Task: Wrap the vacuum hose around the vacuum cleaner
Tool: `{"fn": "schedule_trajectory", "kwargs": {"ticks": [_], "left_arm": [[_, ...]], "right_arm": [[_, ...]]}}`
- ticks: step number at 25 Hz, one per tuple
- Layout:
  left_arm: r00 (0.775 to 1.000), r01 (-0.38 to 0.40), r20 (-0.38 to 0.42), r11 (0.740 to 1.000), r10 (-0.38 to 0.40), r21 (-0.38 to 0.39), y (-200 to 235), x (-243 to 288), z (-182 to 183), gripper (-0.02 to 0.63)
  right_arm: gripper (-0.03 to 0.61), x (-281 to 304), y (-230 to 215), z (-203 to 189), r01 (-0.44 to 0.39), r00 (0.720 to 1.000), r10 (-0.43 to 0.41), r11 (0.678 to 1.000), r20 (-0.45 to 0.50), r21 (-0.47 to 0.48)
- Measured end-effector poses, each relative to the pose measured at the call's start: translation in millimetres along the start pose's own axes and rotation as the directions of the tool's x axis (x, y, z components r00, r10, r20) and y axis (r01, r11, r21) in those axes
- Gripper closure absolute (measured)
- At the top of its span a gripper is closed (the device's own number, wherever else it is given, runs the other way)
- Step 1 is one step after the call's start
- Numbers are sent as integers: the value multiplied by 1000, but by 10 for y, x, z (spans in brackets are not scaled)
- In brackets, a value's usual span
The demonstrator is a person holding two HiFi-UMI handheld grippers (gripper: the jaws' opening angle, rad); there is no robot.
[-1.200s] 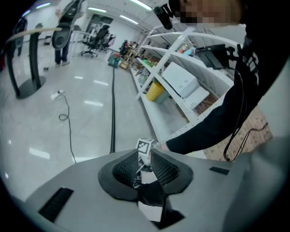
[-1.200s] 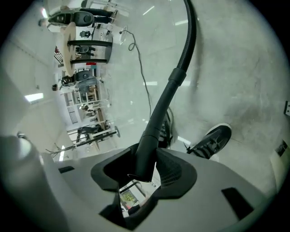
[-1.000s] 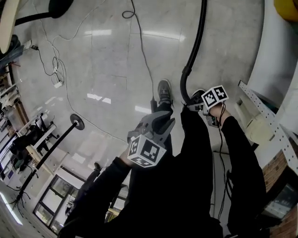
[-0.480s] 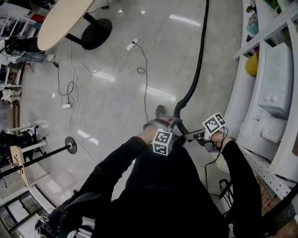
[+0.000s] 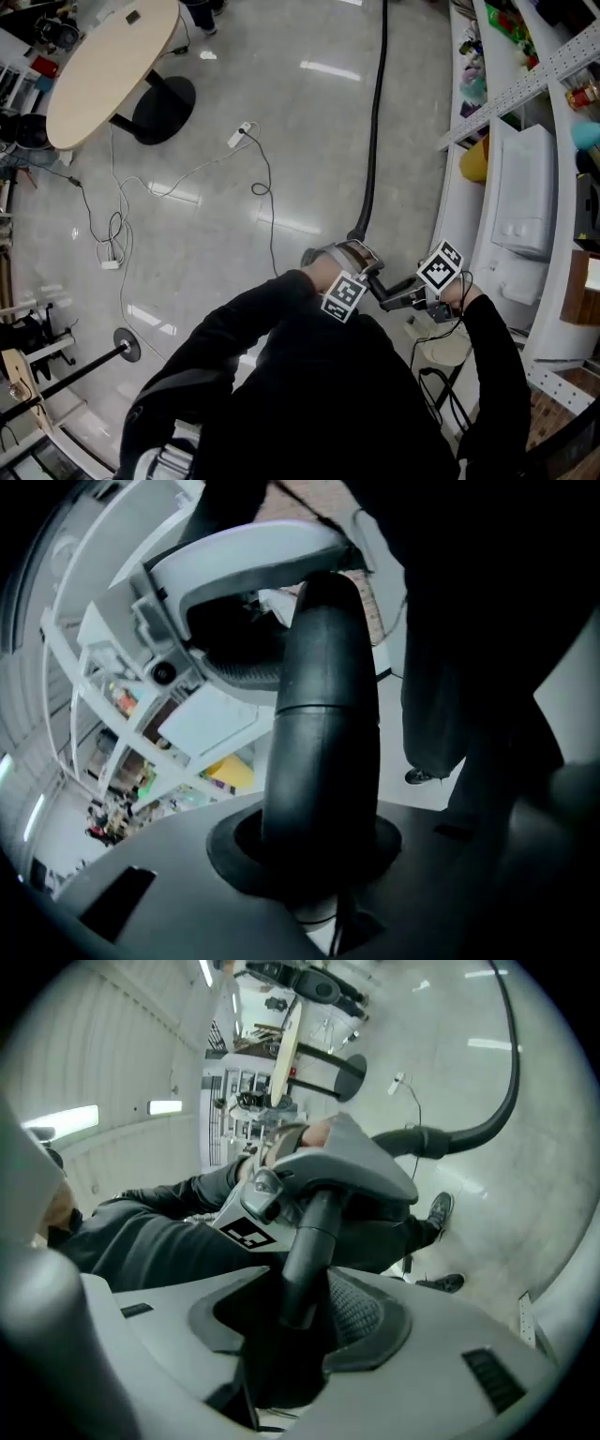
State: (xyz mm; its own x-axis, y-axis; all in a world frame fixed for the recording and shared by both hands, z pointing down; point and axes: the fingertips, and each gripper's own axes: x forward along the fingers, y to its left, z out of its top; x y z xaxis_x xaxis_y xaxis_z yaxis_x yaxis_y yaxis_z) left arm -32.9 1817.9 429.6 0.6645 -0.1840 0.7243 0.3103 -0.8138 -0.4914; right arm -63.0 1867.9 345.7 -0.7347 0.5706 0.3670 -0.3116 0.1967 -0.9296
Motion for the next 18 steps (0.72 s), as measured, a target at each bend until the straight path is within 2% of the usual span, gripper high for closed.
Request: {"fn": "schedule_trajectory", "kwargs": {"ticks": [1, 2, 3, 4, 5, 6, 7, 8, 9, 10, 11, 12, 13, 14, 15, 17, 18], "left_arm": [[1000, 10, -13, 997, -11, -80, 125, -46, -129, 517], [999, 14, -31, 984, -20, -177, 255, -96, -279, 517], [998, 9, -51, 961, -24, -277, 400, -148, -443, 515], [997, -8, -70, 926, -20, -377, 575, -203, -610, 515], [997, -32, -82, 875, -9, -483, 782, -263, -764, 515], [997, -55, -83, 802, 8, -594, 1007, -333, -897, 515], [997, -70, -73, 708, 26, -703, 1226, -414, -1012, 515], [997, -73, -58, 602, 44, -796, 1426, -502, -1119, 514], [997, -65, -40, 494, 62, -867, 1606, -590, -1220, 511], [997, -50, -21, 393, 78, -918, 1771, -677, -1309, 508], [995, -29, 0, 304, 96, -952, 1924, -762, -1373, 505], [993, -5, 23, 230, 115, -973, 2068, -843, -1407, 505], [990, 21, 45, 176, 134, -984, 2205, -920, -1412, 505], [987, 45, 67, 142, 148, -989, 2335, -993, -1396, 503], [984, 68, 87, 127, 155, -990, 2456, -1060, -1366, 503], [982, 113, 128, 112, 142, -987, 2658, -1167, -1280, 503], [980, 139, 151, 98, 128, -985, 2742, -1203, -1220, 503]], "right_arm": [[399, -191, 15, 203, 21, 997, -21, 1000, 79, -7], [399, -437, 46, 440, 48, 982, -41, 998, 187, -31], [399, -739, 112, 703, 79, 946, -52, 994, 319, -72], [399, -1095, 206, 967, 124, 884, -56, 985, 465, -118], [399, -1475, 312, 1196, 190, 794, -59, 969, 605, -155], [399, -1829, 413, 1367, 280, 687, -67, 944, 724, -178], [399, -2103, 484, 1474, 388, 578, -84, 903, 812, -183], [399, -2261, 506, 1530, 501, 483, -111, 849, 869, -169], [399, -2293, 476, 1556, 600, 413, -149, 786, 898, -146], [399, -2211, 407, 1570, 674, 373, -190, 728, 908, -125], [399, -2051, 322, 1584, 724, 360, -226, 680, 905, -118], [398, -1855, 237, 1604, 755, 364, -252, 643, 897, -126], [397, -1667, 157, 1638, 779, 375, -272, 610, 886, -143], [395, -1516, 80, 1697, 803, 384, -290, 574, 877, -162], [375, -1417, 3, 1783, 831, 386, -307, 525, 870, -183], [307, -1333, -135, 2002, 888, 381, -337, 392, 861, -240], [285, -1305, -183, 2099, 903, 392, -345, 321, 853, -285]]}}
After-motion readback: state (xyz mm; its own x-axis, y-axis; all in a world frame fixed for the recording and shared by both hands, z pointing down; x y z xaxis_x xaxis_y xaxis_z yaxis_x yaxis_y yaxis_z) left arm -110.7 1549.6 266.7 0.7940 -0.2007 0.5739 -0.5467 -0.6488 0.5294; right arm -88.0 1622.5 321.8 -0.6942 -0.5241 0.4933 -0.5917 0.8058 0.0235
